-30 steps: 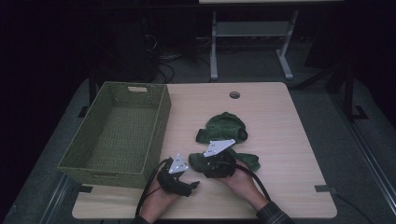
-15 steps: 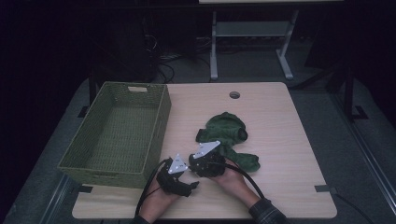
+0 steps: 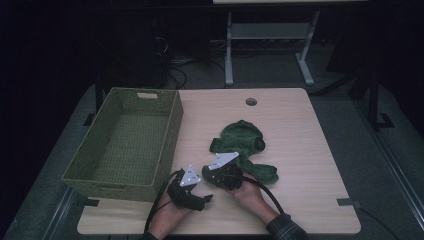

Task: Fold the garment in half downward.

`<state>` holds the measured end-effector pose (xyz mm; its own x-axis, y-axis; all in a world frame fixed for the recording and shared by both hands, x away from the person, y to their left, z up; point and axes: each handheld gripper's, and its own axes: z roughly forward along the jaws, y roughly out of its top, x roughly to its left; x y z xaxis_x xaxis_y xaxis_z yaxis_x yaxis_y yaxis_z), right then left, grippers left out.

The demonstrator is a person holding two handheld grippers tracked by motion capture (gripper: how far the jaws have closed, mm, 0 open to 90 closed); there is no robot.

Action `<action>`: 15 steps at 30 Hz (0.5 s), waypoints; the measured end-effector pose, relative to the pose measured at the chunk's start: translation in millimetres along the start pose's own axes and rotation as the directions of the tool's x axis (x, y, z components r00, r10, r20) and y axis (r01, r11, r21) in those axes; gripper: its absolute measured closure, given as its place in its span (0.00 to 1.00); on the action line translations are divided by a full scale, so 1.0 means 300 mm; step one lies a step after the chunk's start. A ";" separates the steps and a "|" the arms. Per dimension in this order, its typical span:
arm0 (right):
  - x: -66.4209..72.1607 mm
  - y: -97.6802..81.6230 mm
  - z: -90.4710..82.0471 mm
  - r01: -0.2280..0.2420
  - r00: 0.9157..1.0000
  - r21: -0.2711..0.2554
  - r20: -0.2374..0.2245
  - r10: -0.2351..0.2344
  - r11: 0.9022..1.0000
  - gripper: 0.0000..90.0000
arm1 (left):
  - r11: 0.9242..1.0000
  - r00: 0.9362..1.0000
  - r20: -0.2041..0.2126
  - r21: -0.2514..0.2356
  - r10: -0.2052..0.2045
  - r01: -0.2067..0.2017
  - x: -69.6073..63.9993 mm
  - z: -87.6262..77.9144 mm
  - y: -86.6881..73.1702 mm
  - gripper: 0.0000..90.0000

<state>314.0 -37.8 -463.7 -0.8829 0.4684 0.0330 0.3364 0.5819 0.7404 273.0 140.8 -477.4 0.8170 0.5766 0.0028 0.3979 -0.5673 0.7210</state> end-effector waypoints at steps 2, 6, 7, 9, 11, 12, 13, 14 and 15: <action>-0.006 0.005 -0.015 -0.001 1.000 -0.019 -0.007 0.001 1.000 0.97 | 1.000 1.000 0.000 0.000 0.001 -0.001 0.000 0.000 0.000 0.16; -0.012 0.017 -0.067 -0.028 0.999 -0.075 -0.032 0.026 0.997 0.97 | 1.000 1.000 0.001 0.000 0.001 -0.001 0.001 0.000 0.000 0.16; -0.014 0.019 -0.082 -0.050 0.998 -0.090 -0.043 0.046 0.995 0.97 | 1.000 1.000 0.001 0.000 0.001 -0.001 0.001 0.000 0.000 0.16; -0.021 0.017 -0.103 -0.060 0.997 -0.107 -0.047 0.055 0.992 0.97 | 1.000 1.000 0.002 -0.002 0.000 0.000 0.000 0.000 0.000 0.16; -0.032 0.010 -0.129 -0.075 0.996 -0.131 -0.051 0.069 0.989 0.96 | 1.000 1.000 0.001 -0.001 -0.001 0.001 0.000 0.000 0.000 0.16; -0.038 0.007 -0.142 -0.081 0.996 -0.145 -0.050 0.075 0.986 0.96 | 1.000 1.000 0.002 -0.002 -0.001 0.001 0.000 0.000 0.000 0.16; -0.044 0.002 -0.161 -0.092 0.995 -0.155 -0.048 0.086 0.984 0.96 | 1.000 1.000 0.002 -0.002 -0.001 0.001 0.000 0.000 0.000 0.16; -0.049 -0.001 -0.172 -0.096 0.995 -0.161 -0.044 0.090 0.982 0.96 | 1.000 1.000 0.002 -0.001 -0.002 0.002 -0.001 0.000 0.000 0.16; -0.055 -0.006 -0.186 -0.102 0.995 -0.169 -0.042 0.096 0.980 0.96 | 1.000 1.000 0.002 -0.001 -0.002 0.002 0.000 0.000 0.000 0.16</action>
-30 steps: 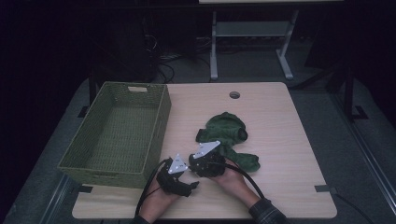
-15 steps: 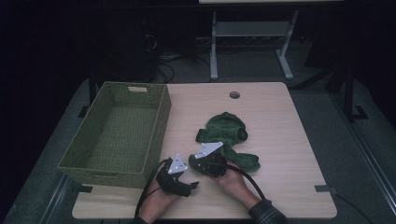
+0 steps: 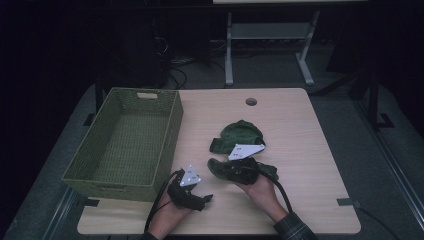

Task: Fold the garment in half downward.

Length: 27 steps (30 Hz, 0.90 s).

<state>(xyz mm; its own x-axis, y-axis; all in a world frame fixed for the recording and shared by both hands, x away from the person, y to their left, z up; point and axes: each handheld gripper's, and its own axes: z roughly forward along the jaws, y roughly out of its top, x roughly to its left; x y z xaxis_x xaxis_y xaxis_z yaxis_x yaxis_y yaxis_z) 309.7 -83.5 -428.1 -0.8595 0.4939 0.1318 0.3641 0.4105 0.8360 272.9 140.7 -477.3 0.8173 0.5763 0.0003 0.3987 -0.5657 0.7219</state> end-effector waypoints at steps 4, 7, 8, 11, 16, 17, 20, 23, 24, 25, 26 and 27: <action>-0.020 -0.005 -0.044 -0.017 1.000 -0.019 0.025 0.017 1.000 0.96 | 1.000 1.000 0.001 0.001 0.000 0.000 0.000 0.000 0.000 0.16; -0.034 -0.015 -0.068 -0.029 0.999 -0.023 0.038 0.030 0.999 0.96 | 1.000 1.000 0.001 0.002 0.001 -0.001 0.000 0.000 0.000 0.16; -0.039 -0.019 -0.076 -0.032 0.999 -0.023 0.043 0.033 0.999 0.96 | 1.000 1.000 0.001 0.002 0.001 -0.001 0.000 0.000 0.000 0.16; -0.052 -0.028 -0.097 -0.037 0.998 -0.024 0.055 0.038 0.999 0.96 | 1.000 1.000 0.001 0.001 0.001 -0.001 0.000 0.000 0.000 0.16; -0.079 -0.059 -0.133 -0.075 0.994 -0.031 0.072 0.077 0.997 0.95 | 1.000 1.000 0.000 -0.002 -0.002 0.002 0.000 0.000 0.000 0.16; -0.085 -0.066 -0.138 -0.081 0.994 -0.032 0.075 0.084 0.996 0.95 | 1.000 1.000 0.000 -0.001 -0.002 0.002 0.000 0.000 0.000 0.16; -0.099 -0.085 -0.152 -0.100 0.990 -0.019 0.102 0.101 0.995 0.94 | 1.000 1.000 0.000 -0.001 -0.002 0.002 0.000 0.000 0.000 0.16; -0.113 -0.095 -0.161 -0.106 0.986 -0.002 0.133 0.106 0.994 0.93 | 1.000 1.000 -0.002 0.001 0.002 -0.002 0.000 0.000 0.000 0.16; -0.117 -0.099 -0.163 -0.111 0.984 0.002 0.143 0.110 0.994 0.92 | 1.000 1.000 0.001 -0.002 -0.004 0.004 -0.001 0.000 0.000 0.16; -0.125 -0.105 -0.166 -0.108 0.982 0.012 0.155 0.105 0.994 0.92 | 1.000 1.000 0.001 0.001 -0.002 0.002 -0.001 0.000 0.000 0.16; -0.130 -0.108 -0.169 -0.116 0.980 0.018 0.165 0.112 0.993 0.92 | 1.000 1.000 0.001 0.002 -0.003 0.003 -0.001 0.000 0.000 0.16; -0.135 -0.115 -0.173 -0.110 0.978 0.020 0.181 0.104 0.994 0.92 | 1.000 1.000 0.002 0.003 -0.002 0.002 -0.001 -0.001 0.000 0.16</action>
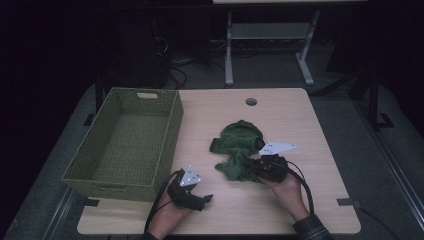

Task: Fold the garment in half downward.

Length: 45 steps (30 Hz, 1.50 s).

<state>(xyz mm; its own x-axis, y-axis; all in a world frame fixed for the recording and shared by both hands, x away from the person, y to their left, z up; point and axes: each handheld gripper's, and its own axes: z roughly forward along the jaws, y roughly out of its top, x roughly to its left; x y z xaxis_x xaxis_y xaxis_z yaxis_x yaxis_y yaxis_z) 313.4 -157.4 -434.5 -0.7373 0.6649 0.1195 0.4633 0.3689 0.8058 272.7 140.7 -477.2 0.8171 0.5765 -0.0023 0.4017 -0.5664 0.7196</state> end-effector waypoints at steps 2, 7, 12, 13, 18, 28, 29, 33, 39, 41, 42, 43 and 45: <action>-0.009 -0.011 -0.007 0.000 1.000 0.011 0.022 -0.001 1.000 0.92 | 1.000 1.000 0.000 0.000 -0.002 0.002 -0.001 0.000 0.000 0.16; -0.018 -0.012 -0.046 -0.012 1.000 -0.016 0.023 0.012 1.000 0.92 | 1.000 1.000 0.000 -0.004 -0.005 0.005 -0.001 0.001 0.000 0.16; -0.001 0.037 -0.066 -0.001 1.000 -0.071 -0.008 0.000 0.997 0.97 | 1.000 1.000 -0.003 -0.004 -0.002 0.002 0.000 0.001 0.001 0.16; 0.006 0.050 -0.064 0.008 1.000 -0.071 -0.015 -0.009 0.997 0.98 | 1.000 1.000 -0.003 -0.004 -0.002 0.002 0.000 0.002 0.001 0.16; 0.012 0.087 -0.026 0.034 0.999 -0.073 -0.008 -0.034 0.997 1.00 | 1.000 1.000 -0.003 -0.001 0.001 -0.001 0.001 0.001 0.001 0.16; -0.021 0.019 0.104 0.024 1.000 0.085 0.015 -0.026 0.996 1.00 | 1.000 1.000 -0.001 -0.001 -0.004 0.004 0.000 0.001 0.001 0.16; -0.025 0.012 0.114 0.024 1.000 0.095 0.015 -0.026 0.995 1.00 | 1.000 1.000 -0.001 -0.002 -0.005 0.005 0.000 0.002 0.001 0.16; -0.036 -0.015 0.149 -0.007 1.000 0.148 0.024 0.003 0.989 1.00 | 1.000 1.000 -0.001 -0.003 -0.004 0.004 0.000 0.002 0.001 0.16; -0.031 -0.023 0.159 -0.008 0.999 0.155 0.040 0.002 0.988 1.00 | 1.000 1.000 -0.001 -0.001 -0.004 0.004 0.000 0.002 0.001 0.16; -0.033 -0.020 0.148 -0.016 0.999 0.142 0.033 0.012 0.990 1.00 | 1.000 1.000 -0.003 -0.001 -0.001 0.001 0.001 0.001 0.001 0.16; -0.034 -0.018 0.140 -0.021 0.999 0.132 0.031 0.017 0.991 0.99 | 1.000 1.000 -0.003 -0.001 -0.002 0.002 0.000 0.001 0.001 0.16; -0.039 -0.014 0.124 -0.015 1.000 0.112 0.029 0.012 0.994 0.96 | 1.000 1.000 -0.003 -0.001 0.000 0.000 0.001 0.001 0.002 0.16; -0.043 -0.007 0.096 -0.008 0.999 0.083 0.032 0.005 0.997 0.93 | 1.000 1.000 -0.002 0.000 0.001 -0.001 0.001 0.002 0.002 0.16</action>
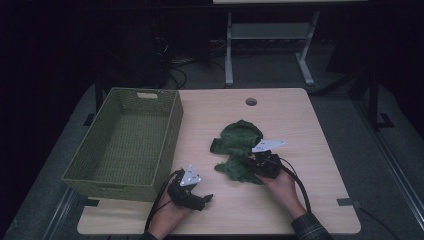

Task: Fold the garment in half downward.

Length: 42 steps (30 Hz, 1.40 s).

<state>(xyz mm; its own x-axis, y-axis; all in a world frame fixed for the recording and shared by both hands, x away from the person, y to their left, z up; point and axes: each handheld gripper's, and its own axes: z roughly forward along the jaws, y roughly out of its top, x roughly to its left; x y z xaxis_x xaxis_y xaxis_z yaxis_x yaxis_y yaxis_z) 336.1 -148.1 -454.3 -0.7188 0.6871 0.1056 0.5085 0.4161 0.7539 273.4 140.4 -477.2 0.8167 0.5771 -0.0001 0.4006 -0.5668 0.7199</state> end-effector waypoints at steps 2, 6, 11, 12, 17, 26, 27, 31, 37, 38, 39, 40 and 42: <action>-0.005 0.002 -0.036 0.008 1.000 -0.028 0.007 -0.007 1.000 0.93 | 1.000 1.000 0.000 -0.001 0.001 -0.001 0.000 0.000 0.000 0.16; -0.026 -0.017 -0.101 0.019 0.999 -0.044 0.041 -0.018 0.999 0.89 | 1.000 1.000 -0.001 0.000 0.005 -0.005 0.001 0.000 0.001 0.16; -0.064 -0.055 -0.165 0.003 0.998 -0.066 0.059 0.001 0.998 0.86 | 1.000 1.000 0.001 0.000 0.002 -0.002 0.000 0.000 0.000 0.16; -0.072 -0.065 -0.174 -0.003 0.998 -0.064 0.061 0.007 0.998 0.85 | 1.000 1.000 0.001 0.000 0.001 -0.001 0.000 0.001 0.000 0.16; -0.100 -0.105 -0.224 -0.013 0.999 -0.058 0.044 0.016 0.998 0.83 | 1.000 1.000 0.001 0.000 0.002 -0.002 0.000 0.000 0.001 0.16; -0.128 -0.173 -0.288 -0.022 0.999 -0.046 0.032 0.024 0.999 0.81 | 1.000 1.000 0.002 0.000 0.004 -0.004 0.001 0.000 0.001 0.16; -0.127 -0.181 -0.294 -0.025 0.999 -0.056 0.034 0.027 0.998 0.81 | 1.000 1.000 0.003 0.000 0.002 -0.002 0.001 0.000 0.000 0.16; -0.128 -0.223 -0.314 -0.051 0.999 -0.065 0.014 0.051 0.997 0.79 | 1.000 1.000 0.007 0.000 0.005 -0.005 0.002 0.000 0.000 0.16; -0.112 -0.274 -0.329 -0.062 0.998 -0.058 -0.035 0.060 0.996 0.74 | 1.000 1.000 0.008 -0.001 0.005 -0.005 0.003 -0.001 0.000 0.17; -0.107 -0.281 -0.327 -0.057 0.998 -0.049 -0.037 0.055 0.997 0.73 | 1.000 1.000 0.008 -0.002 0.003 -0.003 0.003 -0.001 0.000 0.17; -0.103 -0.287 -0.325 -0.055 0.998 -0.042 -0.039 0.053 0.998 0.72 | 1.000 1.000 0.008 -0.002 0.004 -0.004 0.003 -0.001 0.000 0.17; -0.101 -0.292 -0.321 -0.063 0.997 -0.032 -0.042 0.061 0.998 0.71 | 1.000 1.000 0.008 -0.002 0.003 -0.003 0.003 -0.001 0.000 0.17; -0.101 -0.301 -0.313 -0.068 0.997 -0.013 -0.047 0.068 0.998 0.69 | 1.000 1.000 0.008 -0.002 0.004 -0.004 0.003 -0.001 0.000 0.17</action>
<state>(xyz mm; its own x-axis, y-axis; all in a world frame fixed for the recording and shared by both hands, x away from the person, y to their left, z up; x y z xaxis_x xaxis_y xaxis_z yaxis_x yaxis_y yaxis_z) 267.3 -262.4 -464.6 -0.7041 0.6851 0.1866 0.5503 0.3603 0.7532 274.1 141.2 -477.1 0.8215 0.5702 -0.0028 0.3967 -0.5680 0.7211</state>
